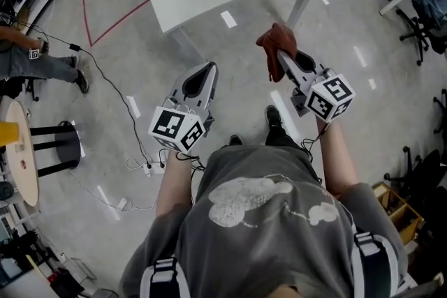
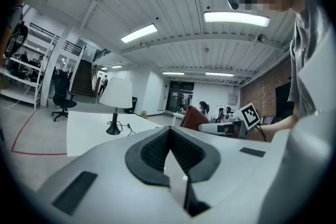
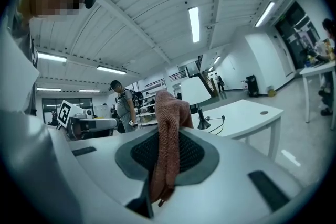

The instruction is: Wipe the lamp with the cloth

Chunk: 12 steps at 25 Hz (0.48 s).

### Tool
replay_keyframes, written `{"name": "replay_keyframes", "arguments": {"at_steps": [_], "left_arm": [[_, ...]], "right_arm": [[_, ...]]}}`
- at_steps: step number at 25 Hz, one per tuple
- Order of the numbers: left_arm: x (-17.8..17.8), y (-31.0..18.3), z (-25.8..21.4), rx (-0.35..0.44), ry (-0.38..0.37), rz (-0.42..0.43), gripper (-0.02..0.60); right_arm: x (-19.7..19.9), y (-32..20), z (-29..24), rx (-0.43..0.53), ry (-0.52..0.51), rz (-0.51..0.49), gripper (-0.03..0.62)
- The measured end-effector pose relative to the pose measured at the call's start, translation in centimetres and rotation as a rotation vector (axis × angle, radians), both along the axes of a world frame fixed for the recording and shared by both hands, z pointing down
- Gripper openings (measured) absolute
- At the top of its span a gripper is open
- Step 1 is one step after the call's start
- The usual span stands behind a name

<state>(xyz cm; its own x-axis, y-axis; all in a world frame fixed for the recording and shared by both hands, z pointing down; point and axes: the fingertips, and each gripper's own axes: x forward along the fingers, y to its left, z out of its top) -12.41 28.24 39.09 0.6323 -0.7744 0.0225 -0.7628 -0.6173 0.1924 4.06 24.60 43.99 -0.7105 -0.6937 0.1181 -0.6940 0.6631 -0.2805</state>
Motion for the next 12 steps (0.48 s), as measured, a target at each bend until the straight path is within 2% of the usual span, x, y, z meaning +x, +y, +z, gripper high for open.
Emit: {"name": "replay_keyframes", "arguments": {"at_steps": [12], "left_arm": [[-1.5, 5.7, 1.0, 0.003, -0.001, 0.073, 0.008]], "right_arm": [[-2.9, 7.2, 0.9, -0.004, 0.005, 0.035, 0.057]]}}
